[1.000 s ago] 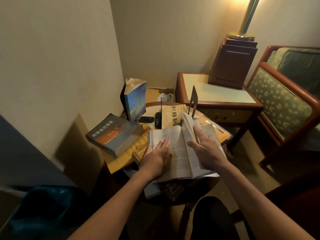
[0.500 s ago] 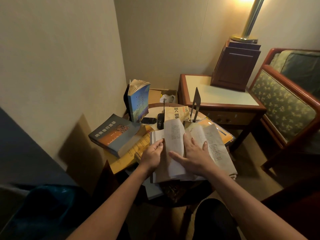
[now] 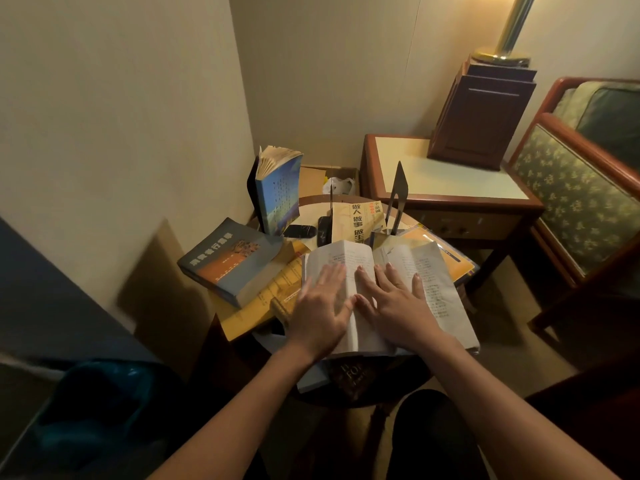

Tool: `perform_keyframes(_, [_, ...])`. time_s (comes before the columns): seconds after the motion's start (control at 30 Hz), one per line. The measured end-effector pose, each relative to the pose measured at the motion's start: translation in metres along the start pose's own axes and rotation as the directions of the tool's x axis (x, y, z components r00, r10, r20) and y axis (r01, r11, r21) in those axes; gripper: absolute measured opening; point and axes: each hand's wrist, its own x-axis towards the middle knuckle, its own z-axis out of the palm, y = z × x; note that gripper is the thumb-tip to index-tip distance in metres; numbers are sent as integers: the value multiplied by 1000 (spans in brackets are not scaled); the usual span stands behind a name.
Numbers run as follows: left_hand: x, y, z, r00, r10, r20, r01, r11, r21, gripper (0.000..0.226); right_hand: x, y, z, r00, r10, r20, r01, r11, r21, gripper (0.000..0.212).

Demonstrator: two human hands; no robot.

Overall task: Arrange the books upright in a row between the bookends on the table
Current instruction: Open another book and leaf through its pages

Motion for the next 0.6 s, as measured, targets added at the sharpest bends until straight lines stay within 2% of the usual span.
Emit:
perform_keyframes(0.03, [1,1,4,995,74,70,-79,994,75,59,0,1,0,1000,-6,-1,6,1000,-10,66])
perform_keyframes(0.1, [4,1,13,976,109,188,-142,975,173,60,0,3,1,1000,-15,3,15,1000,-21,61])
perform_keyframes(0.33, [42,-9,24,957,-16,291,-118,891,439,59,-2,6,8,999,-33,-29,32,999,-13,55])
perform_keyframes(0.47, [63,-10,19,941,-69,333,-107,868,484,61,-3,4,7,999,-26,-21,25,999,-38,56])
perform_keyframes(0.6, [38,-8,19,953,-67,297,-73,896,437,58,-4,4,6,1000,-28,-12,28,999,-27,56])
